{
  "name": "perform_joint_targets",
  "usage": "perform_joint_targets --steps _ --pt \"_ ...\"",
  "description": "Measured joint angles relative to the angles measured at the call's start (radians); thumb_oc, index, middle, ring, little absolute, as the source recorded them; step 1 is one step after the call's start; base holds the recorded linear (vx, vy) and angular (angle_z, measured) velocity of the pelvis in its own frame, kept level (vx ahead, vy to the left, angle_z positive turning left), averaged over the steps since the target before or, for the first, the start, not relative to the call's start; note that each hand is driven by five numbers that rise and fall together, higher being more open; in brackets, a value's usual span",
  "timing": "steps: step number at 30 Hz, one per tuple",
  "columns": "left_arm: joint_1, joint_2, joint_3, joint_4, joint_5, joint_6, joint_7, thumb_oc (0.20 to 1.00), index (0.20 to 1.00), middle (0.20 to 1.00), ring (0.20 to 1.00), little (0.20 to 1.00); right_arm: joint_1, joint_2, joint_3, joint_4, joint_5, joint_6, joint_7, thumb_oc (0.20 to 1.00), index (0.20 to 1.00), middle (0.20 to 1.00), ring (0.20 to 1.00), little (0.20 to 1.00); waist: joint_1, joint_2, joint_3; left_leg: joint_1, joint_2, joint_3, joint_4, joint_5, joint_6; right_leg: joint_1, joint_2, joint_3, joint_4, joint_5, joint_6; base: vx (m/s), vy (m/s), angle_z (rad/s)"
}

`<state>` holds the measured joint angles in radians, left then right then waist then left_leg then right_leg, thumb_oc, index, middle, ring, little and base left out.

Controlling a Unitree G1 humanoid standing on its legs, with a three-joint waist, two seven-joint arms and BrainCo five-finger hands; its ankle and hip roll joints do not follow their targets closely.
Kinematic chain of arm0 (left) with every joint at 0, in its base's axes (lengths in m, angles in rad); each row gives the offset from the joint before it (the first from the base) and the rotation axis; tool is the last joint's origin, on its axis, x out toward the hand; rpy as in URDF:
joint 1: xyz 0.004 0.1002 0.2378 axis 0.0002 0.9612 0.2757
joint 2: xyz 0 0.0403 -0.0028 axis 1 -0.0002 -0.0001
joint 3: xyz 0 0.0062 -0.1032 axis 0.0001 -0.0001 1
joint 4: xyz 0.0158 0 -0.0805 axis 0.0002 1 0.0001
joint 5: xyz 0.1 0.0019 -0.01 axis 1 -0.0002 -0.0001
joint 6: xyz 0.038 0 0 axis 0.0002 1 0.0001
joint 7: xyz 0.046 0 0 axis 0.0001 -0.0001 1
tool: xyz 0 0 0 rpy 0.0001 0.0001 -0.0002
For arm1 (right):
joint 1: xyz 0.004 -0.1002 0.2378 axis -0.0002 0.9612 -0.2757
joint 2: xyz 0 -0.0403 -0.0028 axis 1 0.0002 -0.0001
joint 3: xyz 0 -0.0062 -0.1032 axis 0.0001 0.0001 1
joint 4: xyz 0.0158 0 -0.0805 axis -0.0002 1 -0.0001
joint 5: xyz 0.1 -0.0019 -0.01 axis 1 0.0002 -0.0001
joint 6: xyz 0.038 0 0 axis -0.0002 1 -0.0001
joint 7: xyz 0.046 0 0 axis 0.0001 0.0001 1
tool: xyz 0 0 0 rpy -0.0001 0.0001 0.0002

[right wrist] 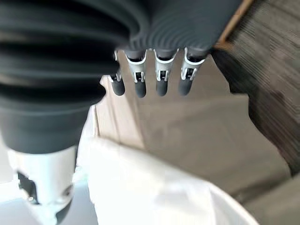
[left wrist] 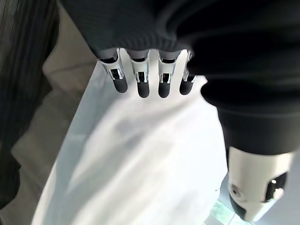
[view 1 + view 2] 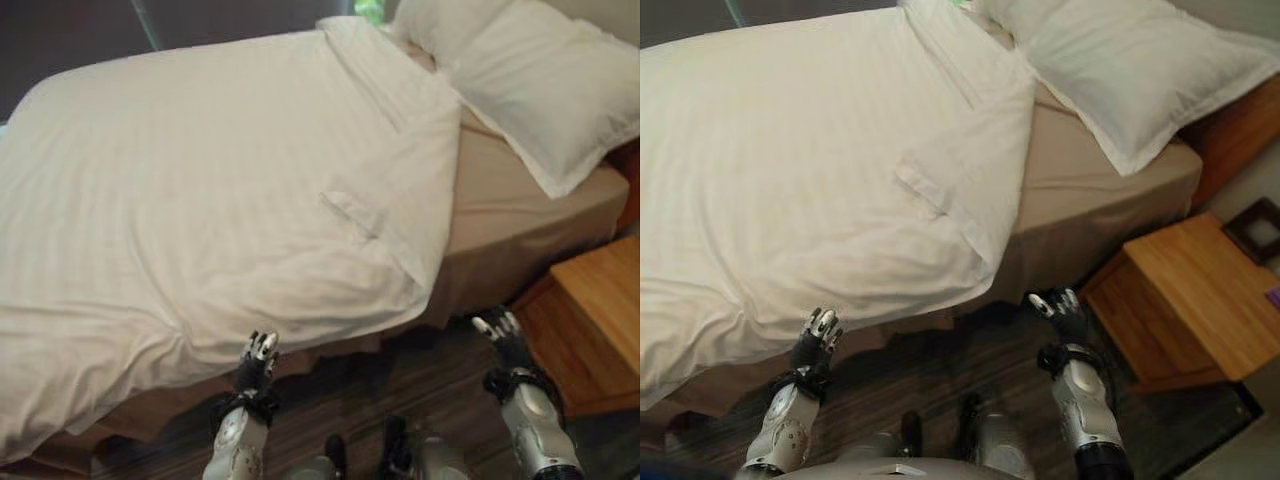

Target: Making the bed.

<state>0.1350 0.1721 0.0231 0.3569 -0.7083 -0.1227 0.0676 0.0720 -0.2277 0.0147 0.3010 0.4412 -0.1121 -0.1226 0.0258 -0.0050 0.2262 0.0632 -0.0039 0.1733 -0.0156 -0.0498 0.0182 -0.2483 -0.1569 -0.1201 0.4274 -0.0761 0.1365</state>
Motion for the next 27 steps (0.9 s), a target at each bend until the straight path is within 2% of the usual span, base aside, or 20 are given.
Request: perform_joint_targets --steps 3,4,7,9,10,12,13,14,15,16,17,18,19,20,22,23,24,25,26,27 --pt "-0.011 0.029 0.041 0.011 0.014 -0.005 0.0 1.0 1.0 1.0 1.0 1.0 0.017 0.003 -0.006 -0.011 -0.001 -0.001 0.001 1.0 1.0 1.0 1.0 1.0 -0.007 -0.01 -0.005 0.004 -0.002 -0.024 0.009 -0.008 -0.011 0.05 -0.095 0.084 -0.178 0.021 0.006 0.39 -0.345 0.21" --pt "-0.026 0.032 0.065 0.012 0.014 -0.007 0.001 1.0 1.0 1.0 1.0 1.0 0.017 0.002 -0.006 -0.01 -0.001 0.0 0.0 1.0 1.0 1.0 1.0 1.0 -0.021 -0.019 -0.008 0.001 -0.001 -0.06 0.011 -0.009 -0.018 0.096 -0.13 0.168 -0.362 0.072 0.05 0.44 -0.475 0.7" --pt "-0.064 0.042 0.059 0.012 0.014 -0.017 0.002 1.0 1.0 1.0 1.0 1.0 0.017 0.001 0.001 -0.013 -0.002 0.0 0.001 1.0 1.0 1.0 1.0 1.0 -0.057 -0.035 -0.018 -0.007 0.038 -0.161 0.019 -0.011 -0.06 0.168 -0.089 0.344 -0.533 0.138 0.083 0.35 -0.486 0.86" --pt "-0.05 0.047 0.051 -0.003 0.015 -0.032 -0.001 1.0 1.0 1.0 1.0 1.0 0.015 -0.001 0.03 -0.023 -0.001 -0.001 0.022 1.0 1.0 1.0 1.0 1.0 -0.047 -0.065 -0.044 0.018 0.089 -0.188 -0.002 -0.018 -0.103 0.171 -0.029 0.256 -0.509 0.169 0.063 0.23 -0.486 0.6" --pt "-0.025 0.046 0.051 0.002 0.015 -0.041 -0.001 1.0 1.0 1.0 1.0 1.0 0.004 -0.006 0.044 -0.014 -0.001 -0.003 0.046 1.0 1.0 1.0 1.0 1.0 -0.051 -0.081 -0.066 0.055 0.134 -0.206 -0.032 -0.013 -0.126 0.166 0.022 0.207 -0.432 0.17 0.01 0.2 -0.547 0.54" --pt "-0.005 0.019 0.035 0.014 0.001 -0.041 -0.005 1.0 1.0 1.0 1.0 1.0 -0.037 -0.035 0.042 0.018 0.001 -0.003 0.067 1.0 1.0 1.0 1.0 1.0 -0.044 -0.075 -0.074 -0.043 0.211 -0.219 0.173 0.021 -0.14 0.127 0.118 0.139 -0.301 0.069 -0.067 0.24 -0.864 0.46" --pt "-0.012 -0.004 0.017 0.005 -0.019 -0.042 -0.003 1.0 1.0 1.0 1.0 1.0 -0.036 -0.057 0.036 0.024 0.013 -0.016 0.082 1.0 1.0 1.0 1.0 1.0 -0.029 -0.09 -0.074 -0.205 0.229 -0.27 0.433 0.081 -0.086 0.106 0.14 0.069 -0.23 0.038 -0.167 0.24 -0.857 0.42" --pt "-0.014 0.002 -0.014 -0.028 -0.028 -0.043 -0.006 1.0 1.0 1.0 1.0 1.0 -0.009 -0.07 0.031 0.022 0.034 -0.022 0.09 1.0 1.0 1.0 1.0 1.0 0.009 -0.136 -0.064 -0.387 0.217 -0.323 0.7 0.283 -0.005 0.083 0.156 0.033 -0.169 -0.016 -0.243 0.16 -0.467 0.29" --pt "0.009 -0.003 -0.013 -0.046 -0.031 -0.046 -0.009 1.0 1.0 1.0 1.0 1.0 0.021 -0.049 0.0 0.006 0.041 -0.027 0.086 1.0 1.0 1.0 1.0 1.0 0.035 -0.162 -0.053 -0.523 0.257 -0.197 0.919 0.313 0.073 0.103 0.19 0.02 -0.192 -0.024 -0.262 0.29 -0.38 0.04" --pt "0.032 0.002 -0.012 -0.039 -0.033 -0.04 -0.009 1.0 1.0 1.0 1.0 1.0 0.018 -0.037 0.013 0.008 0.041 -0.026 0.087 1.0 1.0 1.0 1.0 1.0 0.033 -0.189 -0.044 -0.533 0.218 -0.138 0.928 0.257 0.03 0.132 0.195 0.027 -0.218 -0.019 -0.241 0.31 -0.261 -0.17" --pt "0.045 0.005 -0.014 -0.031 -0.033 -0.031 -0.009 1.0 1.0 1.0 1.0 1.0 0.021 -0.03 0.016 0.006 0.041 -0.026 0.088 1.0 1.0 1.0 1.0 1.0 0.027 -0.211 -0.041 -0.528 0.132 -0.108 0.9 0.225 0.0 0.173 0.199 0.03 -0.28 -0.018 -0.164 0.34 -0.229 -0.13" --pt "0.047 -0.005 -0.012 -0.028 -0.034 -0.022 -0.011 1.0 1.0 1.0 1.0 1.0 0.031 -0.032 0.009 0.007 0.041 -0.023 0.088 1.0 1.0 1.0 1.0 1.0 0.016 -0.197 -0.033 -0.511 0.074 -0.106 0.835 0.173 -0.025 0.214 0.204 0.001 -0.298 -0.045 -0.049 0.23 -0.111 -0.41" --pt "0.055 -0.04 0.001 -0.043 -0.033 -0.03 -0.014 1.0 1.0 1.0 1.0 1.0 0.027 -0.053 -0.005 -0.002 0.04 -0.023 0.096 1.0 1.0 1.0 1.0 1.0 0.022 -0.151 -0.028 -0.483 0.077 -0.071 0.749 0.137 -0.061 0.181 0.202 0.016 -0.174 -0.09 -0.163 0.21 -0.057 -0.71" --pt "0.07 -0.067 0.024 -0.056 -0.03 -0.036 -0.014 1.0 1.0 1.0 1.0 1.0 0.022 -0.099 -0.012 -0.051 0.04 -0.025 0.1 1.0 1.0 1.0 1.0 1.0 0.004 -0.082 -0.048 -0.457 0.098 -0.001 0.605 0.134 -0.063 0.156 0.184 0.118 -0.072 -0.106 -0.217 0.22 -0.017 -0.23" --pt "0.012 -0.035 0.014 -0.044 -0.001 -0.021 -0.019 1.0 1.0 1.0 1.0 1.0 0.066 -0.124 -0.065 -0.054 0.04 -0.027 0.089 1.0 1.0 1.0 1.0 1.0 -0.086 -0.011 -0.049 -0.396 0.038 0.014 0.324 0.125 -0.066 0.246 0.241 0.061 -0.204 -0.107 -0.225 0.21 0.002 0.76" --pt "0.007 0.014 0.024 -0.092 0.026 -0.033 -0.015 1.0 1.0 1.0 1.0 1.0 0.069 -0.123 -0.055 -0.022 0.039 -0.012 0.085 1.0 1.0 1.0 1.0 1.0 -0.063 -0.042 -0.047 -0.316 -0.062 -0.041 0.168 0.123 -0.055 0.285 0.24 0.077 -0.252 -0.087 -0.22 0.2 0.023 0.29" --pt "0.007 0.062 0.023 -0.128 0.057 -0.04 -0.01 1.0 1.0 1.0 1.0 1.0 0.078 -0.105 -0.048 -0.006 0.039 -0.012 0.087 1.0 1.0 1.0 1.0 1.0 -0.048 -0.067 -0.048 -0.262 -0.138 -0.056 0.09 0.143 -0.026 0.315 0.237 0.076 -0.291 -0.074 -0.14 0.2 0.043 -0.33" --pt "-0.002 0.088 0.039 -0.162 0.082 -0.044 -0.008 1.0 1.0 1.0 1.0 1.0 0.091 -0.085 -0.047 -0.004 0.039 -0.011 0.089 1.0 1.0 1.0 1.0 1.0 -0.049 -0.031 -0.047 -0.212 -0.172 -0.087 0.03 0.192 0.073 0.29 0.293 0.085 -0.232 -0.012 -0.03 0.18 0.057 -0.62" --pt "0.005 0.072 0.085 -0.187 0.099 -0.053 0.001 1.0 1.0 1.0 1.0 1.0 0.073 -0.08 -0.028 -0.025 0.038 -0.006 0.096 1.0 1.0 1.0 1.0 1.0 -0.053 0.041 -0.041 -0.192 -0.058 -0.169 -0.027 0.296 0.233 0.163 0.323 0.136 -0.014 -0.072 -0.137 0.17 0.062 -1.13" --pt "-0.032 0.037 0.144 -0.16 0.11 -0.066 0.012 1.0 1.0 1.0 1.0 1.0 0.074 -0.133 -0.006 -0.098 0.038 -0.022 0.117 1.0 1.0 1.0 1.0 1.0 -0.052 0.103 -0.061 -0.171 0.048 -0.318 -0.063 0.226 0.078 0.094 0.222 0.171 0.02 -0.158 -0.127 0.14 0.069 -0.94"
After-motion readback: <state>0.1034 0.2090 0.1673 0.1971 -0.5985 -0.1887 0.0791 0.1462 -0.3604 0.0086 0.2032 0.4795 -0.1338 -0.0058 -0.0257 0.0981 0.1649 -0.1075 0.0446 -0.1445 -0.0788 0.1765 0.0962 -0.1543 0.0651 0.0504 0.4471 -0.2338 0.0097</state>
